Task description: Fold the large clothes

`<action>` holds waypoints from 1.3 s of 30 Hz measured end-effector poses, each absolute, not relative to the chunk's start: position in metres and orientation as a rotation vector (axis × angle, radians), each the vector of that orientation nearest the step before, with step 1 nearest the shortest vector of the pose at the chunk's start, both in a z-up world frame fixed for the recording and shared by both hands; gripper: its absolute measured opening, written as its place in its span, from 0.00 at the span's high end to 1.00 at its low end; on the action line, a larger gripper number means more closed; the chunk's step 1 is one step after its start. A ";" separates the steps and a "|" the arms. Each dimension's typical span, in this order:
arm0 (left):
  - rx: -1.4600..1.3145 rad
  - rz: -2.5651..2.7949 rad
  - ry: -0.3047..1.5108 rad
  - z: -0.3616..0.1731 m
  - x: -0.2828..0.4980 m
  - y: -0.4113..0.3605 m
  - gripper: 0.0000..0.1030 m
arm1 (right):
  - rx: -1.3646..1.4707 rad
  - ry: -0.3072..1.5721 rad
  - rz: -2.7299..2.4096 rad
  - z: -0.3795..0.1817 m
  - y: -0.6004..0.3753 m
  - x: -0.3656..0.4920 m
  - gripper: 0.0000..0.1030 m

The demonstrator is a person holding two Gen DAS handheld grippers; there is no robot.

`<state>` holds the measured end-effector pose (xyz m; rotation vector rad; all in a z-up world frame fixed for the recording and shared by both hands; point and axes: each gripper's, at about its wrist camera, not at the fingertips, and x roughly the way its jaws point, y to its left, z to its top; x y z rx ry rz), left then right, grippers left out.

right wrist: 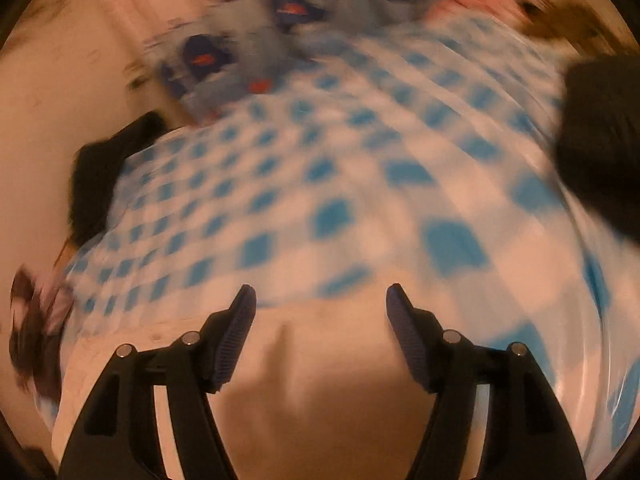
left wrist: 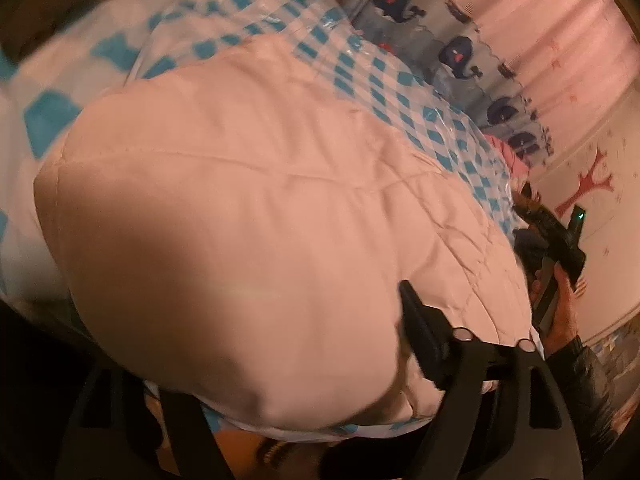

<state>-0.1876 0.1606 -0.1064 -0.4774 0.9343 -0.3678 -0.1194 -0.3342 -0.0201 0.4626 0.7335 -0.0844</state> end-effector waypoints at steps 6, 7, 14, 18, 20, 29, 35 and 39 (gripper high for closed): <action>-0.578 -0.334 0.942 -0.111 -0.183 0.173 0.19 | 0.260 0.858 0.138 -0.045 -0.214 -0.036 0.25; -0.604 -0.341 0.946 -0.114 -0.180 0.178 0.18 | 0.233 0.909 0.128 -0.064 -0.205 -0.029 0.25; -0.730 -0.362 0.974 -0.122 -0.173 0.198 0.15 | 0.380 0.916 0.161 -0.058 -0.231 -0.043 0.25; -0.750 -0.358 0.978 -0.127 -0.172 0.204 0.15 | 0.434 0.809 0.202 -0.006 -0.259 -0.114 0.22; -0.774 -0.349 0.978 -0.128 -0.170 0.202 0.15 | 0.418 0.777 0.147 0.011 -0.283 -0.166 0.17; -0.749 -0.311 1.005 -0.125 -0.170 0.202 0.15 | 0.805 0.950 0.042 -0.054 -0.391 -0.326 0.16; -0.764 -0.292 1.031 -0.126 -0.168 0.201 0.14 | 1.096 0.964 0.267 -0.099 -0.379 -0.367 0.16; -0.784 -0.282 1.046 -0.132 -0.165 0.205 0.14 | 1.212 0.911 0.366 -0.111 -0.378 -0.354 0.16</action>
